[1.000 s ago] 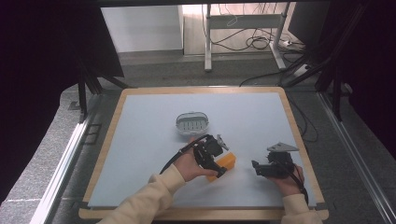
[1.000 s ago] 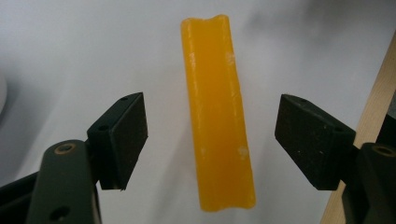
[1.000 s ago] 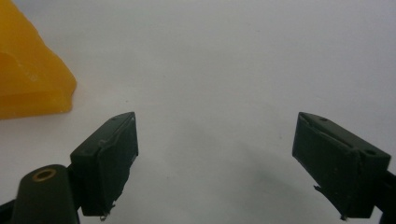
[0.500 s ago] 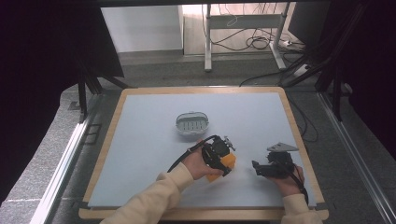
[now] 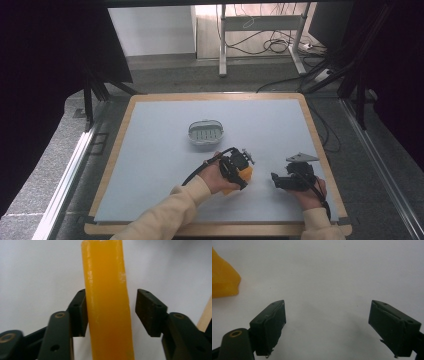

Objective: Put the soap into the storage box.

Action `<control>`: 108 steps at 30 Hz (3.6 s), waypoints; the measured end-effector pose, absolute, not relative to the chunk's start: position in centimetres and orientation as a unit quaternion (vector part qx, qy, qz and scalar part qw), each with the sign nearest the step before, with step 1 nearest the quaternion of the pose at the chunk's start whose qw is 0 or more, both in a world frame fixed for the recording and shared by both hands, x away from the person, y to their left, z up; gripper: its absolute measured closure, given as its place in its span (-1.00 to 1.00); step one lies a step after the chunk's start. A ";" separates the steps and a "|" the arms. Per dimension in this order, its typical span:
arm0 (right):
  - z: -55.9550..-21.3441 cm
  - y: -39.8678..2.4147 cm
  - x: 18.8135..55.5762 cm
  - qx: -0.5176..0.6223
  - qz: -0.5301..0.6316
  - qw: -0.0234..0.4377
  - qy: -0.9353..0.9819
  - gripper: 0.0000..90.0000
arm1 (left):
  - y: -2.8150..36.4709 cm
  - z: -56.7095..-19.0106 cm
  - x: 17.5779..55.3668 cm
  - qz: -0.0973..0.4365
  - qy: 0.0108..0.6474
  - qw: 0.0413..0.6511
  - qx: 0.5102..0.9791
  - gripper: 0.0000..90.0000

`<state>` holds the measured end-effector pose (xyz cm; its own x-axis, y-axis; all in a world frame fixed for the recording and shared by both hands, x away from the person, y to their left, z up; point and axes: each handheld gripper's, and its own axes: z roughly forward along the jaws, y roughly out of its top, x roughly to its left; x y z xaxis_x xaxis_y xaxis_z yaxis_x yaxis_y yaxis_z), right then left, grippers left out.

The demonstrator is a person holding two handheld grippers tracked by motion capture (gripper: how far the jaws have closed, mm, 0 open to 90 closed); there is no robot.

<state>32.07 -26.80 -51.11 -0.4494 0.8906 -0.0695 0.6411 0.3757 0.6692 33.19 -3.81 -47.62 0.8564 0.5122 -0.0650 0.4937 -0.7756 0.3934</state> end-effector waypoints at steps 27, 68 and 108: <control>-51.1 -27.1 32.1 0.487 0.283 0.214 0.798 -0.67 | -2.6 -45.9 33.6 0.016 0.270 0.226 0.936 0.37; -51.1 -26.9 32.1 0.484 0.282 0.219 0.799 -0.67 | 4.8 -42.9 34.2 0.040 0.260 0.248 0.933 0.38; -50.7 -26.4 31.6 0.461 0.306 0.224 0.802 -0.68 | 8.6 -41.5 36.3 0.059 0.271 0.270 0.922 0.37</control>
<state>31.65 -26.42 -50.70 -0.4740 0.8772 -0.0761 0.6032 0.3865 0.6976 36.28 8.57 -41.48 0.8458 0.5322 -0.0383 0.4690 -0.7073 0.5290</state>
